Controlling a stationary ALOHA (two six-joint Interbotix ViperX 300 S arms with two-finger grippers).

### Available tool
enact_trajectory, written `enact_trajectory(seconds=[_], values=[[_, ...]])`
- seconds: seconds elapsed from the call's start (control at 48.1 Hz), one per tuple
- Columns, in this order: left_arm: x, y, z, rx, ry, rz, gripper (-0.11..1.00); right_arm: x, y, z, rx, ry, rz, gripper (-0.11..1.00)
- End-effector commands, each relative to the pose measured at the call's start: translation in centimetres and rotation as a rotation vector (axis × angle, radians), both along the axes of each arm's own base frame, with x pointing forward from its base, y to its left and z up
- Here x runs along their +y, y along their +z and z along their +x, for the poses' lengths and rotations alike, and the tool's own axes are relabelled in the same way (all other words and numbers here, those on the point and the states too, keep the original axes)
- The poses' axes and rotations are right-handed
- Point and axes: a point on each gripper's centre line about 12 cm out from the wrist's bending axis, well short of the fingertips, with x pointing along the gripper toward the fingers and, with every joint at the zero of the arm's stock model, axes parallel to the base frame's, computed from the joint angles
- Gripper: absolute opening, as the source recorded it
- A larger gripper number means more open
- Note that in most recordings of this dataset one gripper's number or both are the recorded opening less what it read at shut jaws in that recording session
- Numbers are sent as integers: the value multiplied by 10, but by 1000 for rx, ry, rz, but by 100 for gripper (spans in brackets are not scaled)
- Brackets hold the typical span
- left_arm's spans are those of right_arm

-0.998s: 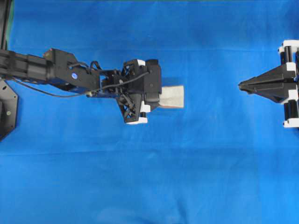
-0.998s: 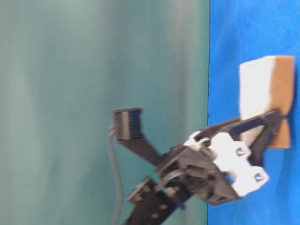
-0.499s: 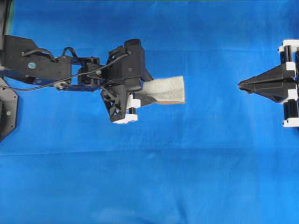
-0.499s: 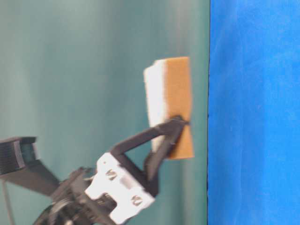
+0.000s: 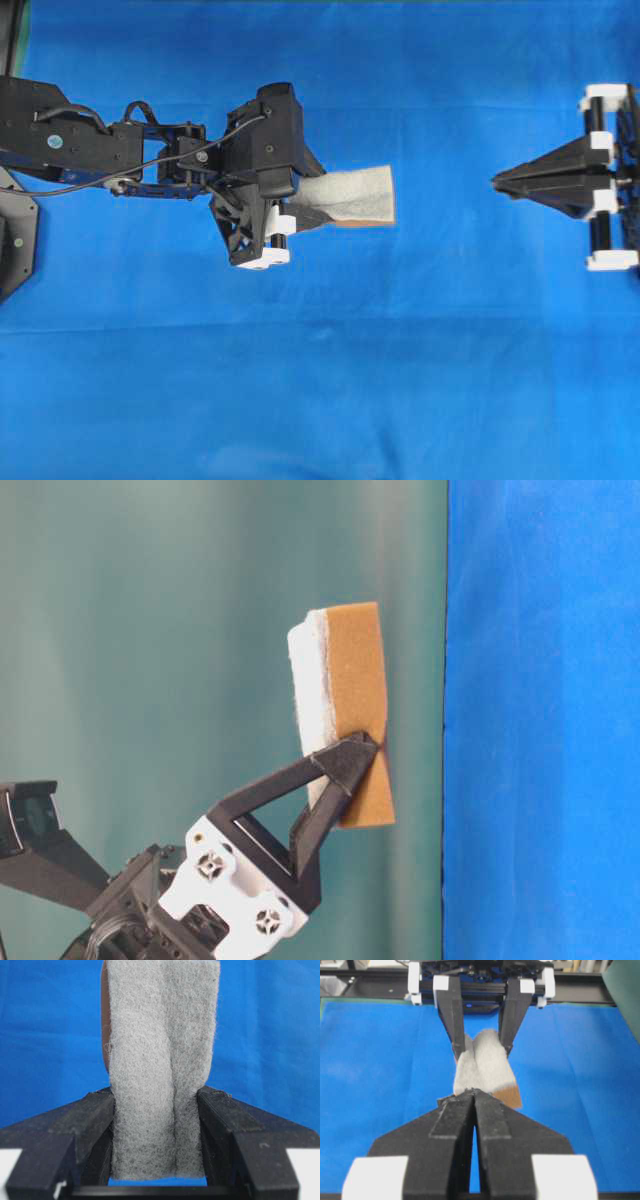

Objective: Hand over the sponge with the left arm and wipe it with the right arm.
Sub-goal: 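Move the right gripper to the sponge's free end and grasp it, then open the left gripper and pull it back, leaving sponge in right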

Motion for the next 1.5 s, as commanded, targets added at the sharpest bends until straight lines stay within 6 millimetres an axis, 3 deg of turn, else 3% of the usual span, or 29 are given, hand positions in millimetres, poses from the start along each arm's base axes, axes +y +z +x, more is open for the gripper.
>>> enact_trajectory(seconds=[0.0, 0.27, 0.478, 0.561, 0.936, 1.185, 1.476], values=[[-1, 14, -1, -37, -1, 0, 41, 0, 13, 17, -12, 0, 0, 0], [0, 13, -1, -26, 0, 0, 41, -2, 5, 66, 106, -3, 7, 2], [0, 13, 0, -26, 1, -2, 41, -4, -9, 100, 202, -5, 13, 58], [-1, 13, 0, -25, -1, -1, 41, -7, -14, 111, 240, -13, 16, 71], [-1, 13, 0, -23, -8, 7, 35, -19, -39, 141, 376, -44, 29, 73], [-2, 13, 0, -21, -9, 7, 35, -26, -53, 149, 415, -59, 34, 73], [-2, 12, -1, -17, -10, 8, 35, -26, -52, 149, 415, -54, 19, 72]])
